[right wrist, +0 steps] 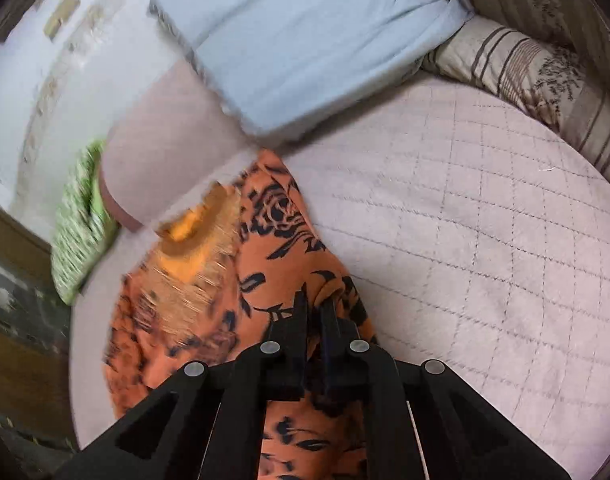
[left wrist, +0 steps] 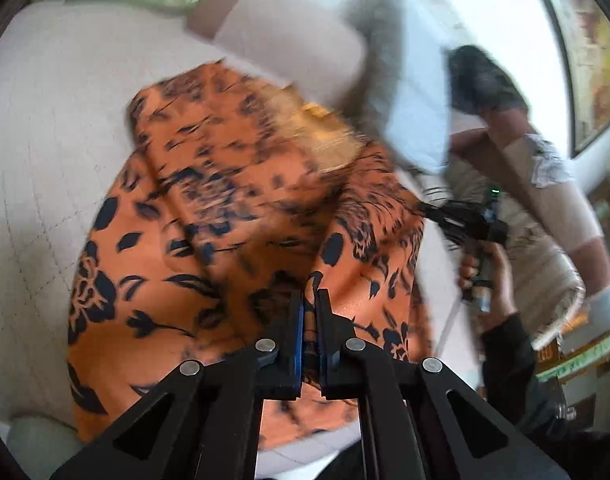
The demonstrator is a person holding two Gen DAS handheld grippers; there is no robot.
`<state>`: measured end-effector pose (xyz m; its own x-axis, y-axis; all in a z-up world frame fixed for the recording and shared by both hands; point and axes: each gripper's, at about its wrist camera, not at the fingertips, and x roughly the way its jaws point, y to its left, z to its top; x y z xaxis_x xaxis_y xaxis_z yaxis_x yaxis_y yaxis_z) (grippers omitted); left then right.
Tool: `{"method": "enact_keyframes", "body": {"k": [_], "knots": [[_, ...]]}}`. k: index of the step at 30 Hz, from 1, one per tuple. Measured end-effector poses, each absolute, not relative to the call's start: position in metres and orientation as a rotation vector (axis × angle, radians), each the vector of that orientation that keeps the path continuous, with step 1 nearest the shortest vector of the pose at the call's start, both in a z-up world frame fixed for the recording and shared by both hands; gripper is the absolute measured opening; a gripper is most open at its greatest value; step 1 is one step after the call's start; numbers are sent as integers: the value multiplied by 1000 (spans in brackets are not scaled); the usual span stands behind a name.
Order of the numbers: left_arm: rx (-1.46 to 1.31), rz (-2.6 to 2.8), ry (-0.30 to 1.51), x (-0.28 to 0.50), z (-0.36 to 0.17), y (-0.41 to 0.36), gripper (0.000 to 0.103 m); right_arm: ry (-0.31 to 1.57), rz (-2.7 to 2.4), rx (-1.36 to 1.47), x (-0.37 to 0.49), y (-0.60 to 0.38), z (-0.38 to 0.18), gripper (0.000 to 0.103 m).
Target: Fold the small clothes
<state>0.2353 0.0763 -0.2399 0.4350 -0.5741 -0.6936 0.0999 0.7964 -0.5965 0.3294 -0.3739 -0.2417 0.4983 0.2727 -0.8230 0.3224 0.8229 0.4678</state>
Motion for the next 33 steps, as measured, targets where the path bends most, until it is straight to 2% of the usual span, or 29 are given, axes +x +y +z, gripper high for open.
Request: {"method": "enact_keyframes", "body": {"k": [4,7,9,11,14,16,19,25,26,27,28,31,33], "knots": [[-481,-417,1142,236,-277,69,6,1138,33,671,334,-368,-270,12],[-494,-448,1115,222,-274,68,12,1081,36,689,321,-373,-255,31],[-486,-434,1087,217,-269,70,19,1032,36,686,315,-373,-240,33],[-500,-429,1069,216,-268,72,23,999,92,642,318,-366,-222,41],[-495,-448,1065,218,-267,70,23,994,171,564,343,-348,-205,53],[-478,-435,1047,218,-271,68,23,1026,161,514,374,-339,-204,56],[-493,-431,1012,217,-278,69,23,1083,98,467,427,-334,-217,56],[-461,-456,976,216,-280,61,13,1170,-44,410,509,-336,-261,55],[-459,-457,981,217,-282,62,8,1183,-58,403,516,-337,-268,48],[-458,-451,979,217,-282,63,4,1197,-62,399,521,-336,-275,35],[-469,-452,964,215,-280,65,4,1219,-70,382,525,-334,-283,7],[-510,-489,842,202,-259,77,3,1152,-87,337,519,-331,-267,6],[-508,-442,855,207,-262,83,3,1105,-98,335,514,-333,-256,6]]}}
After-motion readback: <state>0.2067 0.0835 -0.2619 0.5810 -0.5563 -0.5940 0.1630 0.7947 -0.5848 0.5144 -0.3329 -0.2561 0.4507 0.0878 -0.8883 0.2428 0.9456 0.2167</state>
